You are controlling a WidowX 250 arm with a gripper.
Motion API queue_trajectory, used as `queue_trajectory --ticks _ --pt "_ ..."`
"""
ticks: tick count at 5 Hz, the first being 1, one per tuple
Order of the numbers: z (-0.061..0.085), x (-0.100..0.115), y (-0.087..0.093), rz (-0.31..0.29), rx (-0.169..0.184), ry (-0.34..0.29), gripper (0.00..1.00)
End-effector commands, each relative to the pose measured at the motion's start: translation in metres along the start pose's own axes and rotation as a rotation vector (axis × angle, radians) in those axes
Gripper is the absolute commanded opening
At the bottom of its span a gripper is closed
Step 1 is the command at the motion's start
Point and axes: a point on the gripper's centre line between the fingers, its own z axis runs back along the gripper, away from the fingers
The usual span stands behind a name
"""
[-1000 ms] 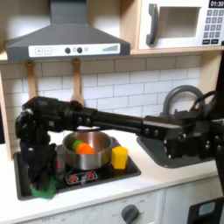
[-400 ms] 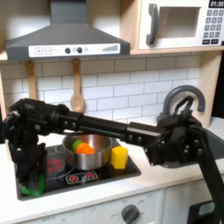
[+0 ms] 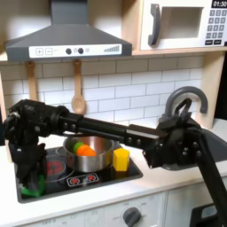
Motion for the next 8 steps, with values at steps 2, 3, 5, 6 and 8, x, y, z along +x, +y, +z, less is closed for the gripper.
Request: queue_trajectory --ticks 2,3,5,6,8 --pt "0.001 -0.012 -0.010 0.004 0.024 -0.010 0.06" --pt "0.007 -0.020 -0.019 -0.011 0.056 -0.033 1.00" --pt "0.007 -0.032 -0.029 -0.015 0.071 -0.038 1.00" --pt "0.027 -0.034 -0.029 -0.002 0.069 -0.092 1.00" --pt "0.043 -0.069 -0.041 -0.063 0.025 -0.083 1.00"
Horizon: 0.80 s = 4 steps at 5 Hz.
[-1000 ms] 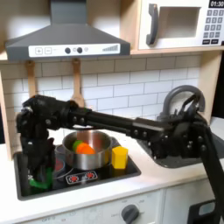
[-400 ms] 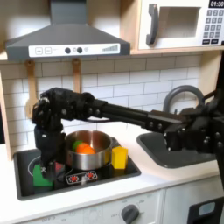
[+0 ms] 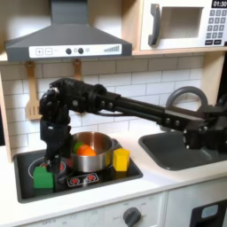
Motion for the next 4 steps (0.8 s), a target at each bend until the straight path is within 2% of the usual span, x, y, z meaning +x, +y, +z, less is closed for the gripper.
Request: queue_trajectory --ticks 1,2,3,4 --pt "0.011 -0.048 -0.030 -0.138 -0.082 0.068 1.00" --pt "0.018 -0.071 -0.048 -0.218 -0.099 0.070 1.00" --pt "0.022 -0.088 -0.057 -0.236 -0.101 0.050 1.00" --pt "0.023 -0.102 -0.062 -0.189 -0.099 0.039 1.00"
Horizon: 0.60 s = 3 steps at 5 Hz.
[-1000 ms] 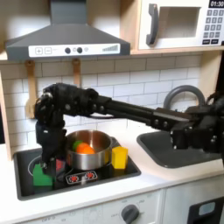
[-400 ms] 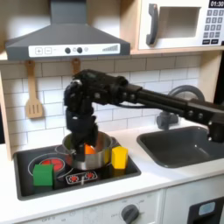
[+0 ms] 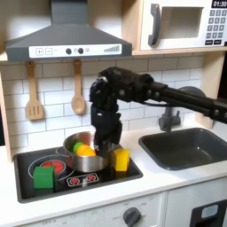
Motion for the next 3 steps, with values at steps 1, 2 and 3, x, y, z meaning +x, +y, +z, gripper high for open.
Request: queue_trajectory --ticks 1,2,3 --pt "-0.0040 -0.0176 -0.0142 0.046 0.004 0.005 1.00" --pt "-0.0044 -0.0160 -0.0153 0.059 0.004 -0.002 1.00" --pt "-0.0088 -0.0214 -0.0154 0.115 0.029 -0.035 1.00"
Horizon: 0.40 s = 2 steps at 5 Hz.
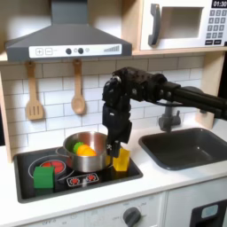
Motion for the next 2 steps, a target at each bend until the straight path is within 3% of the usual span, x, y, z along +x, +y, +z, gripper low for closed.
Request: queue_trajectory --ticks 1,2 --pt "-0.0121 -0.0183 -0.0102 0.112 0.033 -0.030 1.00" --pt "-0.0144 -0.0277 -0.0187 0.099 0.040 -0.020 1.00"
